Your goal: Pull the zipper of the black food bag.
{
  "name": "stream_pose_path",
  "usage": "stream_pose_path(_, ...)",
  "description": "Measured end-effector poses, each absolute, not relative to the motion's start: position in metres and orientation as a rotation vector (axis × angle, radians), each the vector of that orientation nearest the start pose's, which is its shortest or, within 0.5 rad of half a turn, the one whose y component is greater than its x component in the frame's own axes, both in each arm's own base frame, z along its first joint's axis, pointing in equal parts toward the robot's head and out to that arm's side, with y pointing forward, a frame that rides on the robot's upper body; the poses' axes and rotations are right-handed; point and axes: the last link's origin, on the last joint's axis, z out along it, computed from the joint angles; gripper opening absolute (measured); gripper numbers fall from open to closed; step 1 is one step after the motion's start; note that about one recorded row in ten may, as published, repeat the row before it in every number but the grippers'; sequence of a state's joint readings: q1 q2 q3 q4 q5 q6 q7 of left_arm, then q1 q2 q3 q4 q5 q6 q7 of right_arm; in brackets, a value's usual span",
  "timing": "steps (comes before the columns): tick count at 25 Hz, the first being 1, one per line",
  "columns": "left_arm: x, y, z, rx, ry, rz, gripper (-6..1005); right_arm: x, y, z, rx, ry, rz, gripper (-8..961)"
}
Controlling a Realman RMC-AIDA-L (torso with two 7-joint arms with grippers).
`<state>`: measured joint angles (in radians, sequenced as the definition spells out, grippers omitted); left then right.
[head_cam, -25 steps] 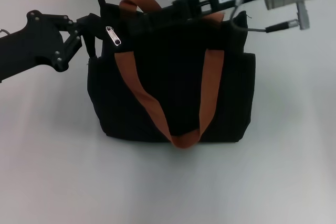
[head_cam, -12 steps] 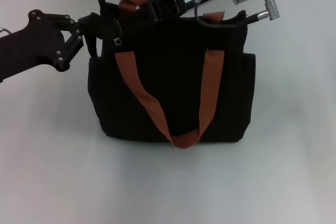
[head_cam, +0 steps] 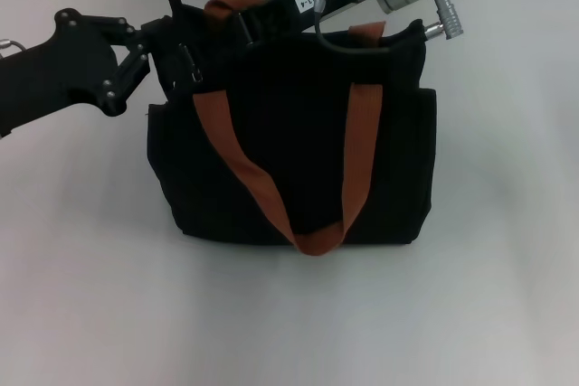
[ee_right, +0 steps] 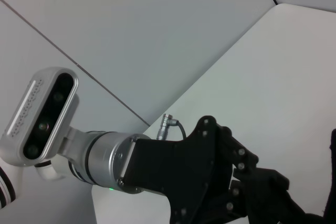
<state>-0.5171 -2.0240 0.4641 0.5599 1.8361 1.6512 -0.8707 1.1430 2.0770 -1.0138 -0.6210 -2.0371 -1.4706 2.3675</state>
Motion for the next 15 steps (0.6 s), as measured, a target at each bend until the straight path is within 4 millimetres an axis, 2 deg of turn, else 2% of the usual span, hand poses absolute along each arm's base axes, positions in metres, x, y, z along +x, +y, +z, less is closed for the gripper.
stream_pose_path(8,-0.2669,0.3367,0.0464,-2.421,-0.061,-0.864,34,0.0344,0.4026,-0.0523,-3.048,1.182,0.382,803)
stream_pose_path(15,-0.2697,0.3356,0.0483,-2.413,-0.068,-0.860,36,0.0383,0.4058,-0.0466,-3.025,1.188,0.406,803)
